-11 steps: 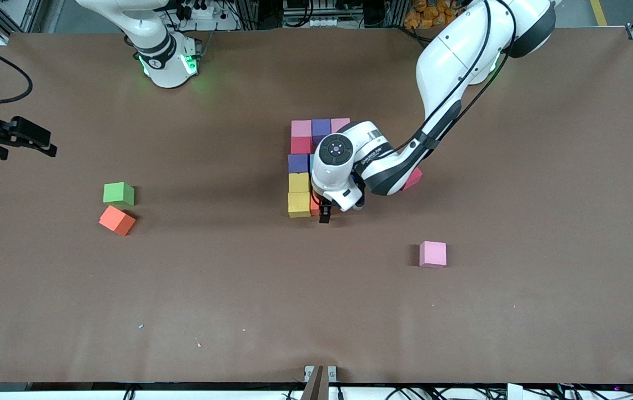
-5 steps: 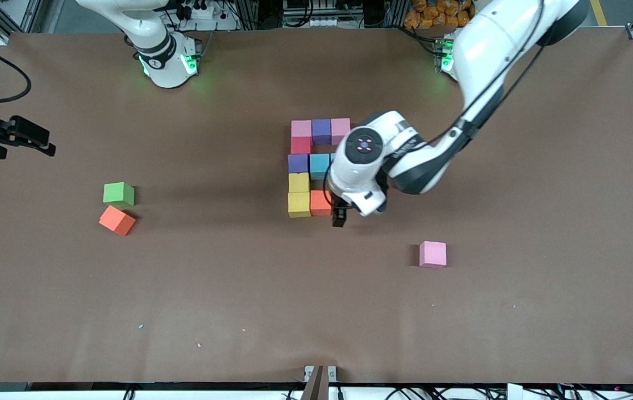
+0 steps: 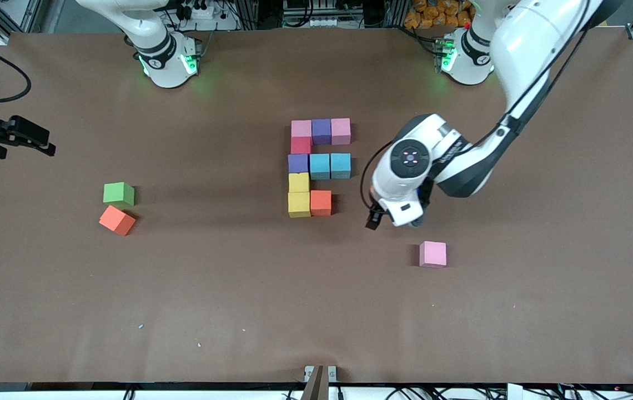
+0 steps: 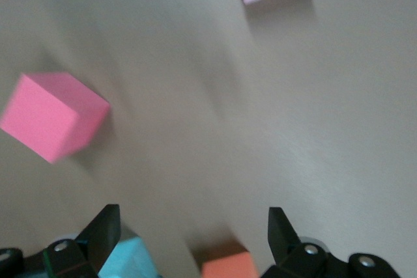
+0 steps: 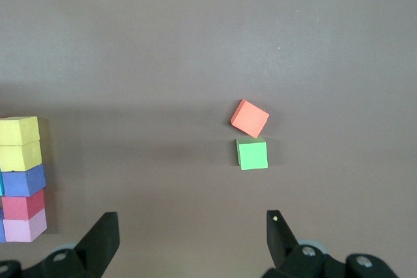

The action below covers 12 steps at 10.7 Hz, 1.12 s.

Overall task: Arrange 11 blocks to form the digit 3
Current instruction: 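Lift the left gripper and grasp the magenta cube beside the shape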

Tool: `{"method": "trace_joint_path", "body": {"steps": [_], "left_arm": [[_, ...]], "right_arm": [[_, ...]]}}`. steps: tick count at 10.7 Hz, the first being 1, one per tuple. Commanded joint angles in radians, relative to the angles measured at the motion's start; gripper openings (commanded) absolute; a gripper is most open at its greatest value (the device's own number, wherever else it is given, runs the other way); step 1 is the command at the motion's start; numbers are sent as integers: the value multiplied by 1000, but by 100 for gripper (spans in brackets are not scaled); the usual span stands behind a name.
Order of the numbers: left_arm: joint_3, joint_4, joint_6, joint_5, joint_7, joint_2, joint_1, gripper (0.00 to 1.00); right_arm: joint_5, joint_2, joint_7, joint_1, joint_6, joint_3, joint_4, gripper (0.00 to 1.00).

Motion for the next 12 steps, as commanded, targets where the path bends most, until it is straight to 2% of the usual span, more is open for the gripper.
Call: {"method": "trace_joint_path", "body": {"steps": [1,2,3,5,6,9,12], "left_arm": [[-223,-283,96,15,100,-151,323,100],[-314,-344,114,43,117,-151,437,100],[-348,-387,124,107,149,-141,478,100],[-350,-463,176,220,168,-122,477,100],[-348,-496,203,234,160,-125,478,100],[-350,-541,257,262,148,-133,474,100],[-350,-587,283,388,149,-105,480,100]], "right_arm": [[-6,1,10,-6,-17,5,16,100],[-6,0,10,-6,-15,5,16,100],[-4,1,10,-6,-17,5,16,100],[-4,1,10,-4,-15,5,16,100],[-4,1,10,-4,-15,5,16,100],[-4,1,10,-6,-15,5,16,100],[-4,4,10,-4,-15,5,16,100]]}}
